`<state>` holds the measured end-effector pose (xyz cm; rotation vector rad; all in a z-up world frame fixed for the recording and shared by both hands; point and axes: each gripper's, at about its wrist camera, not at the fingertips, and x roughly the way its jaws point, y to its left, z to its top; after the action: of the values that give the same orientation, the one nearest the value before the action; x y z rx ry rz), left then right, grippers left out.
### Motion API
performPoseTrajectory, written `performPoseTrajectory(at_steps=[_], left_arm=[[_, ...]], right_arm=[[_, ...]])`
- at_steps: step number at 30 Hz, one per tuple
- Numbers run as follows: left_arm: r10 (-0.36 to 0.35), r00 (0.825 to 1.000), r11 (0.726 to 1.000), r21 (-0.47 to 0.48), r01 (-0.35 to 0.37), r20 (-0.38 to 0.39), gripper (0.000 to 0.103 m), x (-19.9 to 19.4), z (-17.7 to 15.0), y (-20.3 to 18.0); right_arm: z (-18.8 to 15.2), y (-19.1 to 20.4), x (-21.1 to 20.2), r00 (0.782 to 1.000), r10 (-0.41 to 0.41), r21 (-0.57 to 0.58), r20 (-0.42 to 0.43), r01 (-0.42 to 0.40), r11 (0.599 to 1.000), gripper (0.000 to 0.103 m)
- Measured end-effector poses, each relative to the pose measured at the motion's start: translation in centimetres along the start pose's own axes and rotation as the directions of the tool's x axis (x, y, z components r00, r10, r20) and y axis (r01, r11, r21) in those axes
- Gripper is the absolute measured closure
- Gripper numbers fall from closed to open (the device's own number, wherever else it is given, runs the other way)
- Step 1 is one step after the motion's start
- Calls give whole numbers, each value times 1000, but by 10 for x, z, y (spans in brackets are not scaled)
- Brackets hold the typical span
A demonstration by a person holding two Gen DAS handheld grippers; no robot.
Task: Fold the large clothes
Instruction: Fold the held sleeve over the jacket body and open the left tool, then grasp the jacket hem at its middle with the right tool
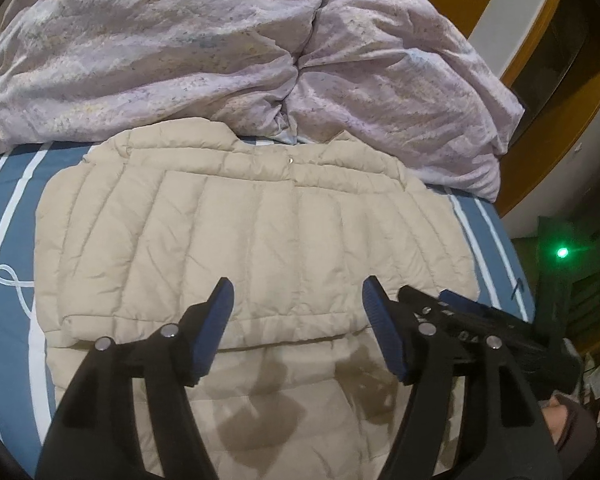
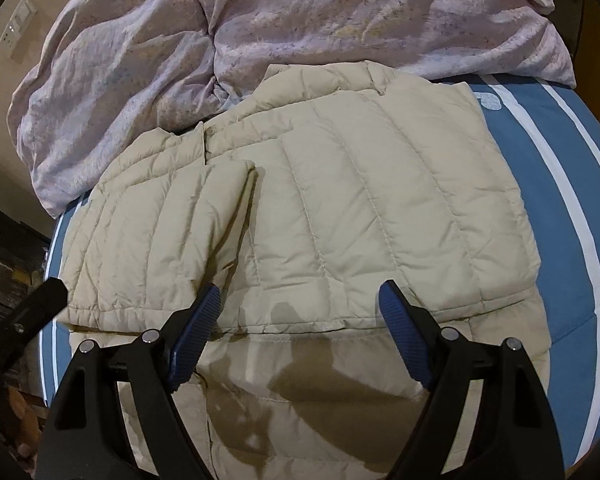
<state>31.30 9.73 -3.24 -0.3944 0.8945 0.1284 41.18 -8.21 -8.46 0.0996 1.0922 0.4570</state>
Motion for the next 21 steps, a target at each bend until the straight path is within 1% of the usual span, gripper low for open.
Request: performPoseTrajectory(at_steps=[3, 6, 11, 13, 18, 21], left_arm=[[24, 1000, 1000, -2, -24, -11, 36, 4, -1, 3], [50, 999, 999, -5, -50, -16, 36, 7, -3, 9], [105, 994, 994, -12, -106, -27, 36, 11, -8, 22], [122, 992, 992, -21, -123, -31, 36, 11, -10, 29], [154, 987, 987, -40, -156, -40, 36, 10, -12, 44], [168, 985, 984, -50, -170, -43, 36, 9, -13, 52]], right_arm=[[1, -2, -1, 1000, 17, 18, 0, -17, 1000, 20], [3, -2, 1, 999, 54, 34, -10, -53, 998, 24], [6, 11, 13, 985, 163, 63, -50, -160, 985, 33], [6, 19, 20, 980, 190, 61, -68, -186, 981, 34], [4, 32, 36, 973, 201, 51, -112, -197, 979, 41], [1, 39, 43, 973, 194, 31, -124, -191, 981, 49]])
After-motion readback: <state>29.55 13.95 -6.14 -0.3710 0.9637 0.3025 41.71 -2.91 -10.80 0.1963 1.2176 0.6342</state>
